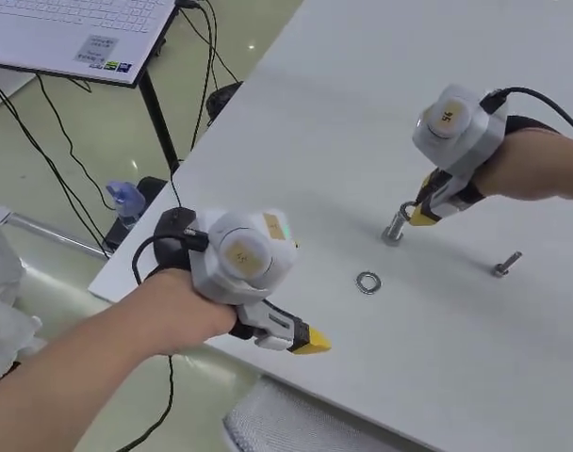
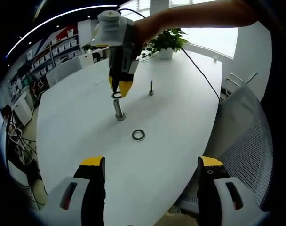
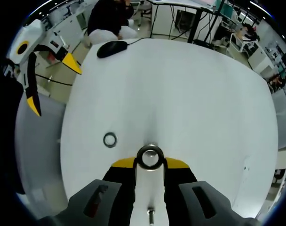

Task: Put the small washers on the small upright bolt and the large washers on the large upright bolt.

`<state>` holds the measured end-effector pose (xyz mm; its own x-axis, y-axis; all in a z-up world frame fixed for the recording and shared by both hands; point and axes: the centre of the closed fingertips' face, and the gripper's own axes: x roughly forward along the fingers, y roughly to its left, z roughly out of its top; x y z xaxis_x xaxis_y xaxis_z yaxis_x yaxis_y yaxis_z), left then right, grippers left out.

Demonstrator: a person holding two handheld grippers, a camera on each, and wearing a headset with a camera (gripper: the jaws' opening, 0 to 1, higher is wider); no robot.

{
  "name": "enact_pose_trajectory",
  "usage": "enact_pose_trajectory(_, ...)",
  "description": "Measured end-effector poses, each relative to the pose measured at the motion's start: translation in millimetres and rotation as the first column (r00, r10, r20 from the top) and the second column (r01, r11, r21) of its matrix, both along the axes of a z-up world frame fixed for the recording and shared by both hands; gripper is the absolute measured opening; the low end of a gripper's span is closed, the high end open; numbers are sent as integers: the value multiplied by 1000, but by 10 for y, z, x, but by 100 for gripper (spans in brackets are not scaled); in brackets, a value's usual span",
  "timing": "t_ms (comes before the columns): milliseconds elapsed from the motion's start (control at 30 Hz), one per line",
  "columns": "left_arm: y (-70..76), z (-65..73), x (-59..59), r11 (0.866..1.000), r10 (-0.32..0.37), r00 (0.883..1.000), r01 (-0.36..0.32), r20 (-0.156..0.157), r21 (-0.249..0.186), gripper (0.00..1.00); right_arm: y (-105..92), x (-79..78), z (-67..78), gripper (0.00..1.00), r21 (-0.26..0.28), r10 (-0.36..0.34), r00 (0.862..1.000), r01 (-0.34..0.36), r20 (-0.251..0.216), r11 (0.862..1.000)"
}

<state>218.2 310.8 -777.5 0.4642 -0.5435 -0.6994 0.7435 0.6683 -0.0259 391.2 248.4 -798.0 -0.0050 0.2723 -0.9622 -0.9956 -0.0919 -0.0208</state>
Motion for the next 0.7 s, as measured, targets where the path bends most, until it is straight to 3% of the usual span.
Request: enact_pose_trajectory(700, -31, -36, 1, 1000, 2, 1000, -2, -14, -17, 81, 47, -5, -167, 22, -30, 27, 1000, -27, 2, 999)
